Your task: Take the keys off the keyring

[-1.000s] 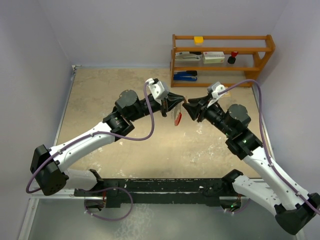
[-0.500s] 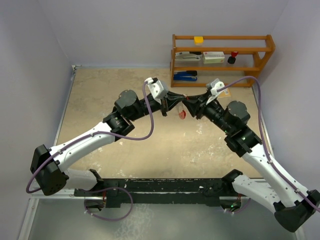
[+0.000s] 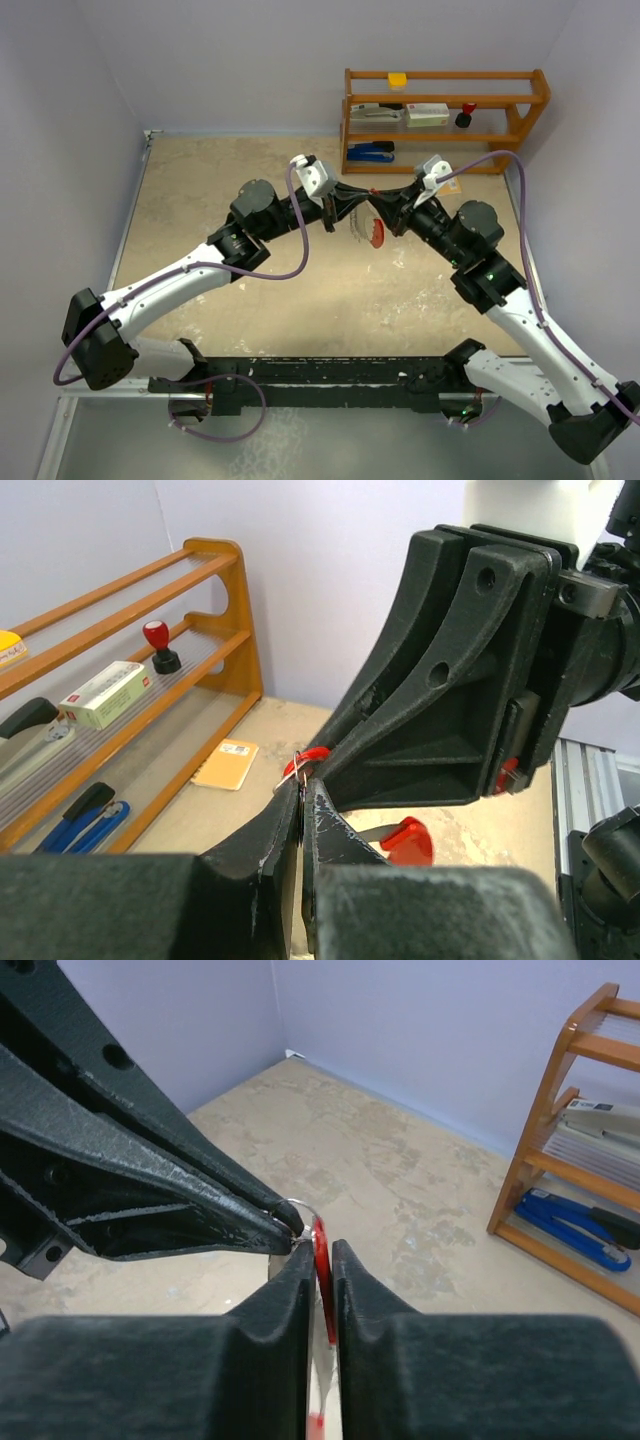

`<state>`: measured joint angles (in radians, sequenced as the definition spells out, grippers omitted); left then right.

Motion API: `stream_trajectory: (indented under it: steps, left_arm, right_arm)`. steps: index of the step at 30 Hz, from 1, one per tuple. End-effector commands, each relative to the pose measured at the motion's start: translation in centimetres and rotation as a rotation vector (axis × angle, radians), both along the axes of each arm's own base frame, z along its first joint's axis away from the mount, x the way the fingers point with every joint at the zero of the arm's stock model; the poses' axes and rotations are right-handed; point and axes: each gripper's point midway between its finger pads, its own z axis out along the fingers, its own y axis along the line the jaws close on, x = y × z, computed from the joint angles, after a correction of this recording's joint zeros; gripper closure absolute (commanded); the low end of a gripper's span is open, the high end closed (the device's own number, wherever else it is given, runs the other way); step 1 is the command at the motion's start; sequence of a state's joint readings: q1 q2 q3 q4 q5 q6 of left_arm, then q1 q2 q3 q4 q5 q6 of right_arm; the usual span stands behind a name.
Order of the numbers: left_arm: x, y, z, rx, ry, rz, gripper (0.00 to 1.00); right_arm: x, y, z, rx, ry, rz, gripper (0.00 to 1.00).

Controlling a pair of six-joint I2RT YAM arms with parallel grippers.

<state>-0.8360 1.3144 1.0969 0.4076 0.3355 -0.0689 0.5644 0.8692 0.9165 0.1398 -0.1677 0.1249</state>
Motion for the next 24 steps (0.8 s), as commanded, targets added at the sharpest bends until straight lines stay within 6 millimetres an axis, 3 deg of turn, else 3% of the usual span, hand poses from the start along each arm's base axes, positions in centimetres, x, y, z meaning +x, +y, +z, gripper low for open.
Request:
stream_trajectory:
  steps: [1,6,10,14,20,24]
  left_arm:
    - [-0.3,0.0,2.4,-0.070,-0.041,-0.016,1.00]
    - [0.1,0.1,2.5,-0.074,-0.042,0.002,0.99]
    - [0.4,0.6,2.6,-0.062,-0.046,0.039,0.76]
    - [0.8,1.5,2.3,-0.051,-0.060,0.090,0.68]
    - [0.9,2.2,2.2,-0.043,-0.079,0.122,0.68]
    - [0.9,2.1,2.2,-0.047,-0.091,0.115,0.86]
  right_arm:
    - [-0.1,-0.4,3.4,0.036,-0.087,-0.014,0.97]
    - [-0.1,-0.6,3.4,0.022,-0.099,-0.023,1.00]
    - [-0.2,-2.0,4.2,-0.028,-0.145,-0.076,1.00]
    - [-0.8,-3.4,5.5,-0.041,-0.194,-0.123,1.00]
    - [-0.9,-3.9,6.4,-0.086,-0.169,-0.136,1.00]
    - [-0.7,-3.3,6.3,-0.112,-0.154,-0.111,1.00]
